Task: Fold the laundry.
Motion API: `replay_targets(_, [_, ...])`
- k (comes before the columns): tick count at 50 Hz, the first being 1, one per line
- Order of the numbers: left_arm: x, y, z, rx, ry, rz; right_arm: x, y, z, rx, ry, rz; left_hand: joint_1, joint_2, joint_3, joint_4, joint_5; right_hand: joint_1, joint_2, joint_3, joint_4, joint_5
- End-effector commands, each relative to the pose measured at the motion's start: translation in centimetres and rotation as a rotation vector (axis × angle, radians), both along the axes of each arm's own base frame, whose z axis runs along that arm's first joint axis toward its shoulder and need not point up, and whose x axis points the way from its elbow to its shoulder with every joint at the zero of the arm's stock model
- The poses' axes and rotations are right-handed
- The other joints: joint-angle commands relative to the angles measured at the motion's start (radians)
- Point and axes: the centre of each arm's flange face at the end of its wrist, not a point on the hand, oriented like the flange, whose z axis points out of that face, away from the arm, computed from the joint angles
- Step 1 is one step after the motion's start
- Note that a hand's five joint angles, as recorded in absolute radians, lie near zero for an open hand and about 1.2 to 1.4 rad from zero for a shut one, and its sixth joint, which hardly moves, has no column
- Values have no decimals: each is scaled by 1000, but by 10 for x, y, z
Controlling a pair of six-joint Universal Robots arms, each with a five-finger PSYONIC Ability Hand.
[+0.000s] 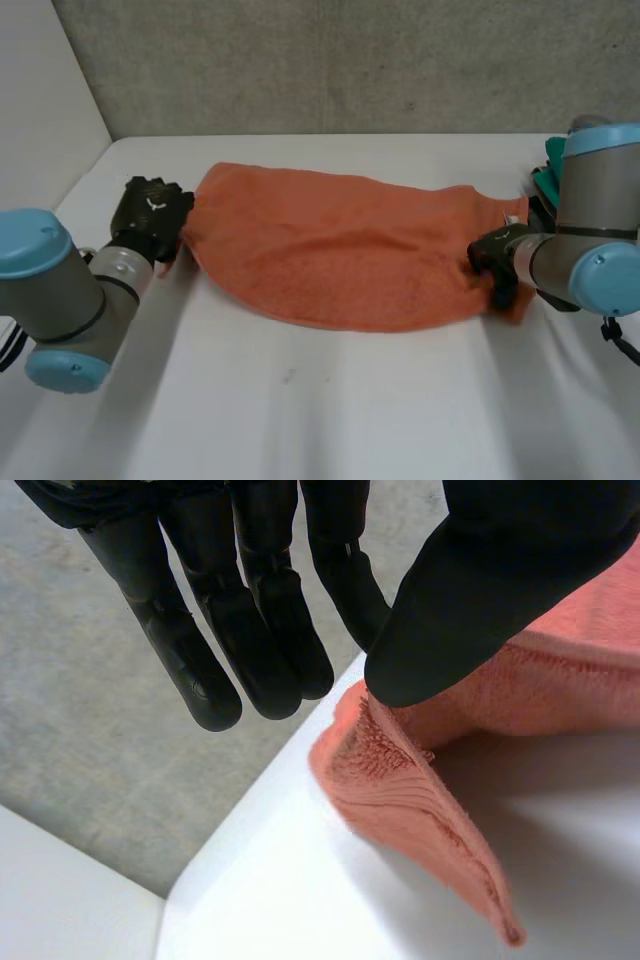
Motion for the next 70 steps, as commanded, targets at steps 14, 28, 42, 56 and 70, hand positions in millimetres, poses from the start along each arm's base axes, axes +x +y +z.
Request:
replay_targets(14, [-2,12,20,-26,39,-10,-45,65,43,-158,-198,-37,272,199,202,193,210,209,213,201,188,208])
replay_targets(28, [-6,20,17,3,83,-28,-58,92,12,-85,-140,9,272,199,202,193,210,424,428,416,404,423])
replay_targets(42, [-5,19,15,9,81,-23,-51,64,-17,-191,-124,68,272,199,202,193,210,60,63,52,39,58])
replay_targets(56, [-5,19,16,6,82,-25,-45,43,-26,-245,-87,148,272,199,202,193,210,127,130,119,106,125])
replay_targets(70, [0,18,18,6,75,-9,-38,33,-25,-263,-115,135,272,199,202,193,210,828,831,820,807,826])
